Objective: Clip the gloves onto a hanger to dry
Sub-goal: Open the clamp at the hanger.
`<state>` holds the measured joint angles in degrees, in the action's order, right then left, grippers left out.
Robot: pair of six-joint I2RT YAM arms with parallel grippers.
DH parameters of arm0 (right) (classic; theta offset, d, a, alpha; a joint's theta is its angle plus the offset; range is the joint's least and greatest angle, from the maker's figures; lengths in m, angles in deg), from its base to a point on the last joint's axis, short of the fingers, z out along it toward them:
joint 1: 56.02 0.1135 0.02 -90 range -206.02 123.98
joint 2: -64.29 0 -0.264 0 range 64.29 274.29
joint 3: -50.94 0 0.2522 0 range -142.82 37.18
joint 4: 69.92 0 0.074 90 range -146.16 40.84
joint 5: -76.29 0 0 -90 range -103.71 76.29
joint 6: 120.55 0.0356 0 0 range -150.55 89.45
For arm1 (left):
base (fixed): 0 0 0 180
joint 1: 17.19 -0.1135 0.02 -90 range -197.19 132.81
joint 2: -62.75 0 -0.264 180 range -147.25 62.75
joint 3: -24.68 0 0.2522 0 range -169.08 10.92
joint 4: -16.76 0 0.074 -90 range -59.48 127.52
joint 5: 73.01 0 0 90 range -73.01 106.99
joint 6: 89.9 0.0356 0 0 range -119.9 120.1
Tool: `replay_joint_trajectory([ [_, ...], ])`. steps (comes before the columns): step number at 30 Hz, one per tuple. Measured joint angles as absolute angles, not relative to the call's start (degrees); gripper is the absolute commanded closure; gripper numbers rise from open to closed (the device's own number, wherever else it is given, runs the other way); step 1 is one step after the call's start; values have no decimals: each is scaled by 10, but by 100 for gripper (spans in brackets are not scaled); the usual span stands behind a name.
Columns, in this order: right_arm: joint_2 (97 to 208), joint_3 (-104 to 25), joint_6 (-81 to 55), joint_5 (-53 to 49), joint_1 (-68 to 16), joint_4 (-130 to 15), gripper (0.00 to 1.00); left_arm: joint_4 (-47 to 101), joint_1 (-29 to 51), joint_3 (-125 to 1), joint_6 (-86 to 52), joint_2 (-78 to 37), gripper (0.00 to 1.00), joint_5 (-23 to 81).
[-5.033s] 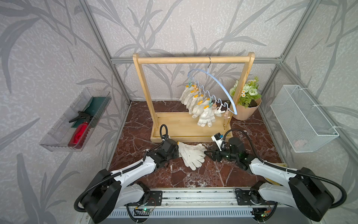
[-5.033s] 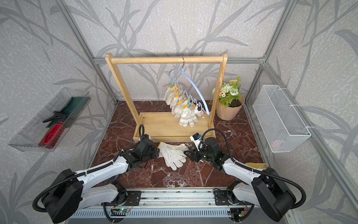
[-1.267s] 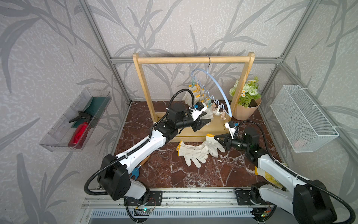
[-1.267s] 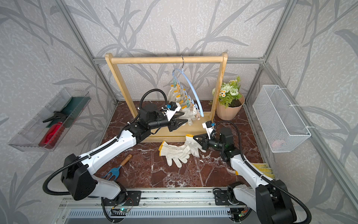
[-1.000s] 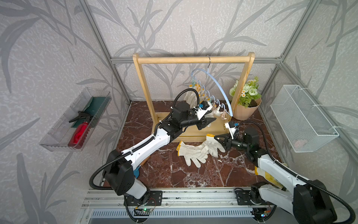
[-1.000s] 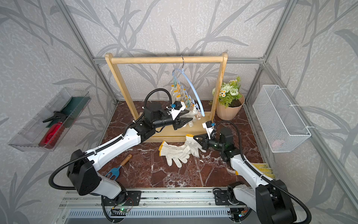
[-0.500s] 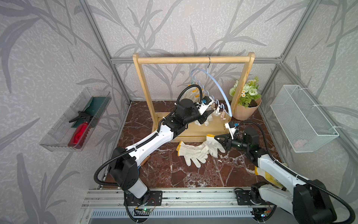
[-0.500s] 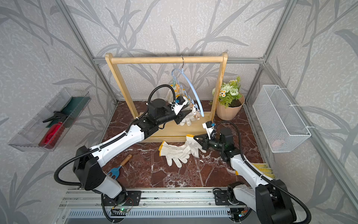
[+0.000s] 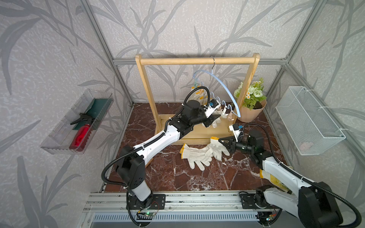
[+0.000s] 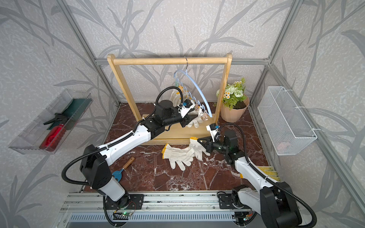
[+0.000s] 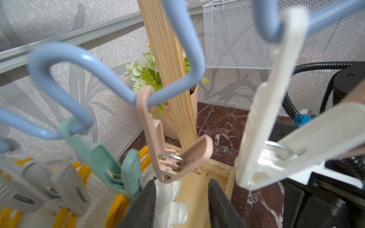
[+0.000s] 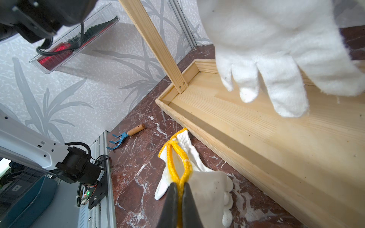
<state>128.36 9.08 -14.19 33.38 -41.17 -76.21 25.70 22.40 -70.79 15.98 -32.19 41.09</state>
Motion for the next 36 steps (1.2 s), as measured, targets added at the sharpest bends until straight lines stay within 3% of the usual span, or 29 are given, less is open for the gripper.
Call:
replay_joint_trajectory([
  [27,1283,91,-143,336,-415,-762,100,192,224,-735,122,-344,57,435],
  [36,1283,91,-143,339,-415,-762,100,186,224,-735,111,-344,71,442],
])
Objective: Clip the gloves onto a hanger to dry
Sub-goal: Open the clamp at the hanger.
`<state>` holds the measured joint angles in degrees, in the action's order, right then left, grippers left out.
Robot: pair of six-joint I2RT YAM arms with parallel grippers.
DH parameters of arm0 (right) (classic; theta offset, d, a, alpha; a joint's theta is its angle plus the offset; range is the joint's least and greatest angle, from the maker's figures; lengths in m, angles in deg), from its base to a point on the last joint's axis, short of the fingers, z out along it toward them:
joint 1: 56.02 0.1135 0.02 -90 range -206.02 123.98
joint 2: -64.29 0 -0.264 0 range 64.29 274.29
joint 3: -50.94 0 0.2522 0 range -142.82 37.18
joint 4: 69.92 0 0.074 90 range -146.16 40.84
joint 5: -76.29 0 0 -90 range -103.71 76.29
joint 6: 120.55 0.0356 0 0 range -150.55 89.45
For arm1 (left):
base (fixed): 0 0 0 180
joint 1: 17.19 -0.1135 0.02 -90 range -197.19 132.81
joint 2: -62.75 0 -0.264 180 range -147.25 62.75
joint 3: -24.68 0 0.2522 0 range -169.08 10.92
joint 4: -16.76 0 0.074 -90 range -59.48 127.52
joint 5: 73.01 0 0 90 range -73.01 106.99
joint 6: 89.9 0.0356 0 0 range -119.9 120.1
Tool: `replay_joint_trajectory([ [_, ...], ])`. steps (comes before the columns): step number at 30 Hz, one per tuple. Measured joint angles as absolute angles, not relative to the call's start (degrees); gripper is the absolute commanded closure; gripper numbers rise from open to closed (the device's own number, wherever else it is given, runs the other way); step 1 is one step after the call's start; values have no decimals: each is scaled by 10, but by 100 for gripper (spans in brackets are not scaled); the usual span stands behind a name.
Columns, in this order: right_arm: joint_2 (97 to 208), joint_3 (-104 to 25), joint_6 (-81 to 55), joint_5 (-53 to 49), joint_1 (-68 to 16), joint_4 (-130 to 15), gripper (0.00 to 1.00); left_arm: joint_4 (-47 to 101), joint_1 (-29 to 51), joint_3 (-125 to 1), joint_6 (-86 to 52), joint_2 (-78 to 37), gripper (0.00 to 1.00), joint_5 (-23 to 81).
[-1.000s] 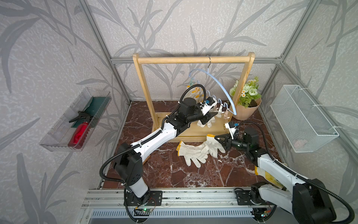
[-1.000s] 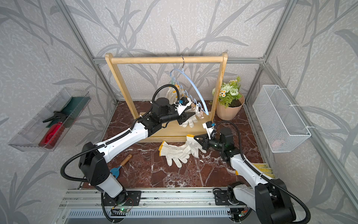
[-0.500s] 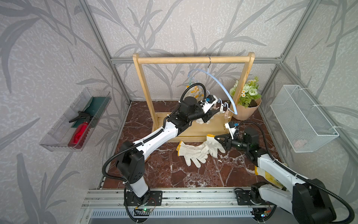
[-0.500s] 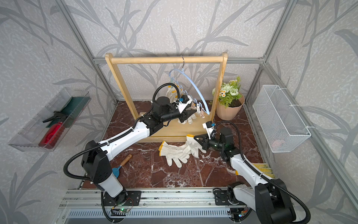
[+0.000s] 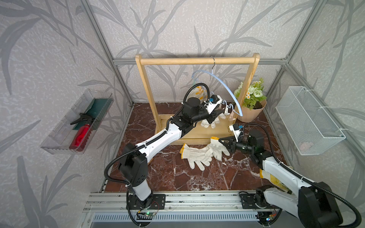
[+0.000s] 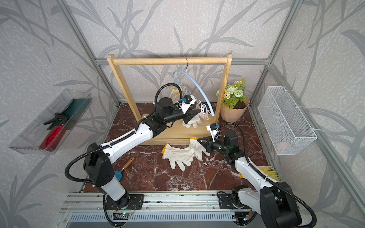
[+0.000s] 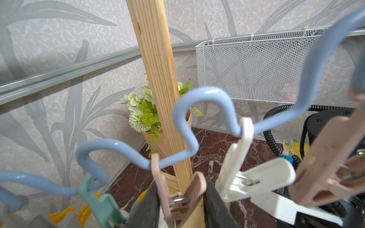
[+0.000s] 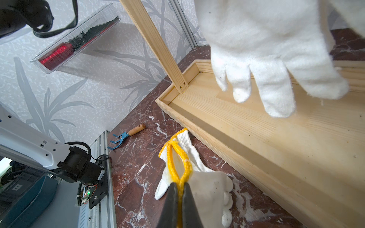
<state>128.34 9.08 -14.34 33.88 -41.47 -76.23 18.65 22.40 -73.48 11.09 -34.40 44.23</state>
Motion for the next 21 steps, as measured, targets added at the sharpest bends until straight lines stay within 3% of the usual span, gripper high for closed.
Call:
replay_joint_trajectory([
  [12,1301,78,-144,348,-422,-764,100,181,224,-737,104,-343,88,443],
  [18,1340,14,-150,378,-444,-769,100,193,224,-731,104,-328,100,443],
  [21,1362,-33,-160,405,-449,-768,100,202,224,-725,105,-314,100,445],
])
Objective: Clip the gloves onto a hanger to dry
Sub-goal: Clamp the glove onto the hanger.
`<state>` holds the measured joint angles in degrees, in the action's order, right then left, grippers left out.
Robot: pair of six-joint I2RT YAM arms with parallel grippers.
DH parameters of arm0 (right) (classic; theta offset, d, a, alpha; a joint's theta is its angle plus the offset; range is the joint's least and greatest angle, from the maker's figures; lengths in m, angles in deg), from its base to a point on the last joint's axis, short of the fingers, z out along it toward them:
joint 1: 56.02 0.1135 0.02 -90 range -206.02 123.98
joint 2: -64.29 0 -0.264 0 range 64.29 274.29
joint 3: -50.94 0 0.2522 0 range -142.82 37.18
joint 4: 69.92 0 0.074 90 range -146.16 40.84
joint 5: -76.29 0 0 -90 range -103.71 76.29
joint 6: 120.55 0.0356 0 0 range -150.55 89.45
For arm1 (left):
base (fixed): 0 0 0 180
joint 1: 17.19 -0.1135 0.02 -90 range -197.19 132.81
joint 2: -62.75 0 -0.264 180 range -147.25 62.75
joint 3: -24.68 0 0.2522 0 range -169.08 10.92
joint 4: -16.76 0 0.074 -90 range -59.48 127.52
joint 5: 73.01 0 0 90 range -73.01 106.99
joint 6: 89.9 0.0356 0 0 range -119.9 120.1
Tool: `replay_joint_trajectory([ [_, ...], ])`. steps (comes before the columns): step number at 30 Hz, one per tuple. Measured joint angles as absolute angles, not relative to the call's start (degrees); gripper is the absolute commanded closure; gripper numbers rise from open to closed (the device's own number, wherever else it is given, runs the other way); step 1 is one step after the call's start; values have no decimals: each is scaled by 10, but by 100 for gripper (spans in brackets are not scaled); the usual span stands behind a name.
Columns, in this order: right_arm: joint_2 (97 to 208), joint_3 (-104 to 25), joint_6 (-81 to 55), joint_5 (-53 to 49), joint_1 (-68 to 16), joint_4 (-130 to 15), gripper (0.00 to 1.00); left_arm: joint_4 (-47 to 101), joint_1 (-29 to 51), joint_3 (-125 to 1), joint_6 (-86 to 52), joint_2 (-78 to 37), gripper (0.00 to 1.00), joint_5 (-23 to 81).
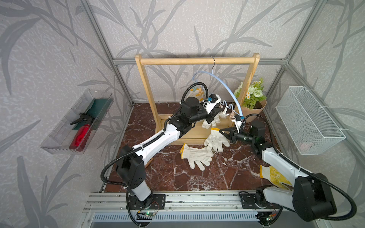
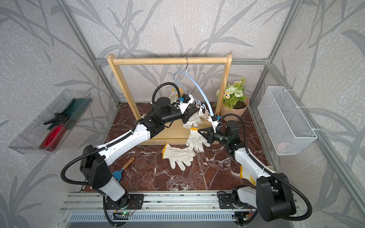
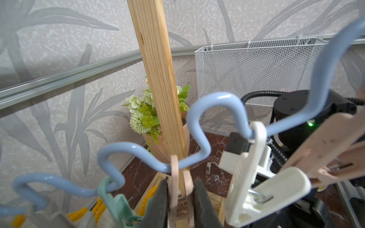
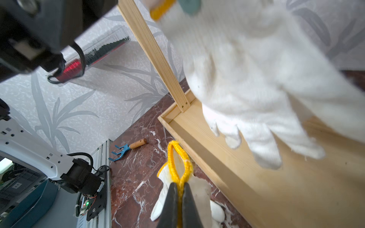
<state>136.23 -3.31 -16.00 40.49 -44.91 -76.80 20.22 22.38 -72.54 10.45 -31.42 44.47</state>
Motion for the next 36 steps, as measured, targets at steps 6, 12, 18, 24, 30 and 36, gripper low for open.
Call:
replay_joint_trajectory([
  [6,1412,-124,-192,465,-453,-756,100,234,223,-723,105,-294,100,459],
  [12,1452,-176,-218,521,-455,-738,100,263,219,-723,106,-278,100,475],
  [18,1473,-206,-226,568,-470,-738,100,289,207,-723,114,-276,100,501],
  [24,1482,-223,-226,603,-480,-740,100,320,193,-738,121,-277,100,522],
  [30,1495,-264,-255,621,-480,-706,100,343,186,-756,121,-280,100,555],
  [36,1502,-288,-276,634,-480,-678,100,353,176,-764,120,-290,100,584],
])
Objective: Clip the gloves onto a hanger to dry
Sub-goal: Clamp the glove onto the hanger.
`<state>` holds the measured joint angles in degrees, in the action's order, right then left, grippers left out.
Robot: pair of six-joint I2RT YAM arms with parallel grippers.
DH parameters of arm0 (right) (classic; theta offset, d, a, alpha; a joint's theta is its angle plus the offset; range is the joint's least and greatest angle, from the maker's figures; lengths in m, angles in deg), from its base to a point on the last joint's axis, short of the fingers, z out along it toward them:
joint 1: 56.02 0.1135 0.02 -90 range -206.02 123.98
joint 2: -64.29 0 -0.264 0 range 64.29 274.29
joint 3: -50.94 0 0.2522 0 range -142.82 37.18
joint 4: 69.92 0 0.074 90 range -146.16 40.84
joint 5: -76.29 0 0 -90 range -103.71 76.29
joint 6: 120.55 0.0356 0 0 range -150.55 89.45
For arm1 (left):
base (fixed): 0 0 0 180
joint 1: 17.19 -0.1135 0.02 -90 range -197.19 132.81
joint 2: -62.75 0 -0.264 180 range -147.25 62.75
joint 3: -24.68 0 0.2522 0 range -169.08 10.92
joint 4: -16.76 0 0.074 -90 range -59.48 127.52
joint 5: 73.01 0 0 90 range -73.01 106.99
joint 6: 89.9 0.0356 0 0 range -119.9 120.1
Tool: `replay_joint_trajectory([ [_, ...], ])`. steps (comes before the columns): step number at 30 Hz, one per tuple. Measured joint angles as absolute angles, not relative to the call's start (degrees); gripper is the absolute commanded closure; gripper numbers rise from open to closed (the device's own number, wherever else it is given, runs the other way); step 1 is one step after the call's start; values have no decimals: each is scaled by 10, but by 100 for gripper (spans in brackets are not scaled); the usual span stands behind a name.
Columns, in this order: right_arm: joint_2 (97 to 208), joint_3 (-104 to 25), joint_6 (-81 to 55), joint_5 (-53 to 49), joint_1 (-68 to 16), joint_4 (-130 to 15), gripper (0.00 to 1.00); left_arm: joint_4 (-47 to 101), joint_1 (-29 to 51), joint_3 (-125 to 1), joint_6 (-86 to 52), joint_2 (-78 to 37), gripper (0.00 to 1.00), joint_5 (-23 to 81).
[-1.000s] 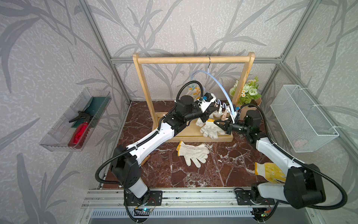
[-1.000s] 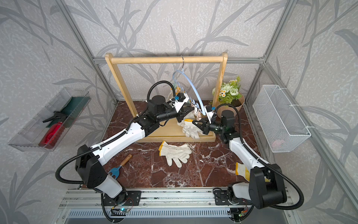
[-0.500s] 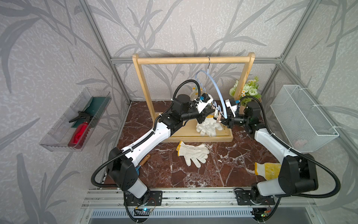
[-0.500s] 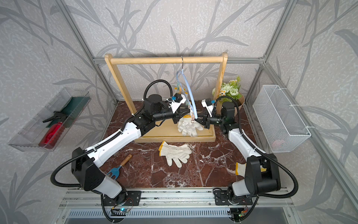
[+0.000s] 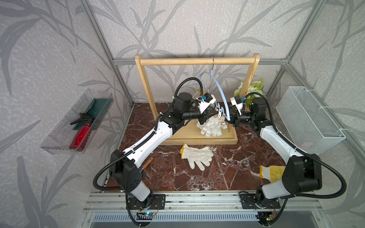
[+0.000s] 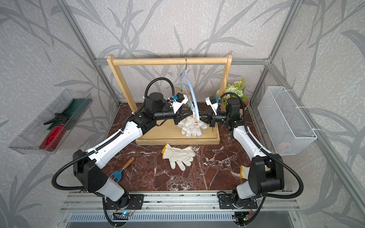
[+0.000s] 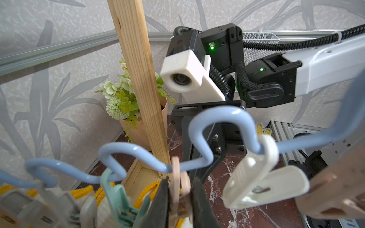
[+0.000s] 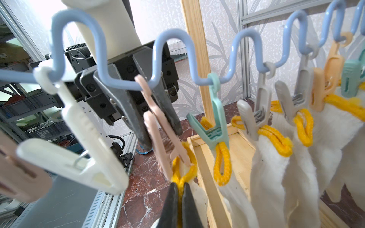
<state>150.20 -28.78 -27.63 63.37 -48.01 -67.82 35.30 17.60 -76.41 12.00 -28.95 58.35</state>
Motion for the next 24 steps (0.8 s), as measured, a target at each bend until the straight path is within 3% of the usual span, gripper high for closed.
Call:
replay_joint_trajectory([
  [24,1521,-372,-471,611,-462,-425,100,379,160,-791,120,-309,100,639],
])
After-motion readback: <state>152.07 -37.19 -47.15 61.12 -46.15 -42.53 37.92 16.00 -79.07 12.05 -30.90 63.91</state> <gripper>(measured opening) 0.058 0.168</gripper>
